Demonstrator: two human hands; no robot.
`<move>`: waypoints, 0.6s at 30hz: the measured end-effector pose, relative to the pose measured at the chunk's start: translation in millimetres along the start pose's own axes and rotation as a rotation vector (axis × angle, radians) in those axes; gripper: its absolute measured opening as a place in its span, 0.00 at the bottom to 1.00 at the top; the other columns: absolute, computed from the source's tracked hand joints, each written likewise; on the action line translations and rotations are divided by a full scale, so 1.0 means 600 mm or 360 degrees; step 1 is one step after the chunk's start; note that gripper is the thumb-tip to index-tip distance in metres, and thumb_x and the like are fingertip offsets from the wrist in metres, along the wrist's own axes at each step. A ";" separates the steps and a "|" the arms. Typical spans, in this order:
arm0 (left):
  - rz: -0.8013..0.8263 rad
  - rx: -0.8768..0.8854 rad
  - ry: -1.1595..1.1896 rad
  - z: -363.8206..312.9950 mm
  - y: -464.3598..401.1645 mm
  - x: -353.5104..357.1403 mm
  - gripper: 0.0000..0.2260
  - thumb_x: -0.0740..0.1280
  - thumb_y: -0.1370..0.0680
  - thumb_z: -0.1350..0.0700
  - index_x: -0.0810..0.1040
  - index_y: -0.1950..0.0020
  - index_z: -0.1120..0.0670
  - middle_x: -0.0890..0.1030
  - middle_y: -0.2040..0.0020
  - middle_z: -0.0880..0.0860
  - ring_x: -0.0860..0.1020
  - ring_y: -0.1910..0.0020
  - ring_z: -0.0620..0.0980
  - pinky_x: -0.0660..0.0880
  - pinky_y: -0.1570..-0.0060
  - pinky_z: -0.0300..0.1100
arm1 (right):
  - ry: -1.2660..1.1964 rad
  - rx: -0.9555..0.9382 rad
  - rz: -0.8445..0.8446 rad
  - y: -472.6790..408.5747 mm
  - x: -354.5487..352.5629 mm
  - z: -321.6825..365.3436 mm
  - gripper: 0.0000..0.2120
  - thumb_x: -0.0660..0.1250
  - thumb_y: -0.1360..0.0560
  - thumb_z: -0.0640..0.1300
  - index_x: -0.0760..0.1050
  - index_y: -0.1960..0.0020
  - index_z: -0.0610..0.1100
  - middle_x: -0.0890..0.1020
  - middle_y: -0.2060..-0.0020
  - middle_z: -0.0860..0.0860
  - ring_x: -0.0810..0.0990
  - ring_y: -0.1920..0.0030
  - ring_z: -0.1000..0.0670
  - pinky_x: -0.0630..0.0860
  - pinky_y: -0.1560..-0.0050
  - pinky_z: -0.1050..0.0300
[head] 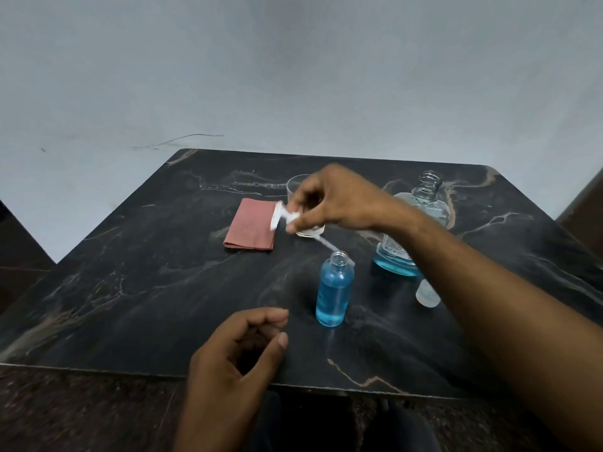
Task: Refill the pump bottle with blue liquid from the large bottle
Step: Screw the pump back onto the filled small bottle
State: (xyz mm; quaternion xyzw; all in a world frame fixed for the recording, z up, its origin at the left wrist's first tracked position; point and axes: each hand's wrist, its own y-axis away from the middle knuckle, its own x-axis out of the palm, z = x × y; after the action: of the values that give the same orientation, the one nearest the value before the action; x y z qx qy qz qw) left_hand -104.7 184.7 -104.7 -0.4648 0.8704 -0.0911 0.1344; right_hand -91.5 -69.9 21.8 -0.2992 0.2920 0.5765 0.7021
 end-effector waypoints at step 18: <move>0.0228 0.0077 -0.0159 -0.001 -0.081 0.097 0.21 0.80 0.32 0.47 0.80 0.41 0.36 0.85 0.45 0.35 0.83 0.45 0.34 0.79 0.43 0.33 | -0.0991 -0.0301 -0.1264 0.177 -0.053 0.024 0.12 0.80 0.33 0.39 0.83 0.54 0.33 0.86 0.63 0.42 0.83 0.67 0.43 0.80 0.60 0.52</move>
State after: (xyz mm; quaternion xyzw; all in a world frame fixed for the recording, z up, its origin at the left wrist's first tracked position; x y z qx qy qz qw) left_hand -97.7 109.1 -99.1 -0.4020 0.8911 -0.0789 0.1951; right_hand -200.6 -62.4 46.1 -0.2634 -0.1206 0.3509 0.8905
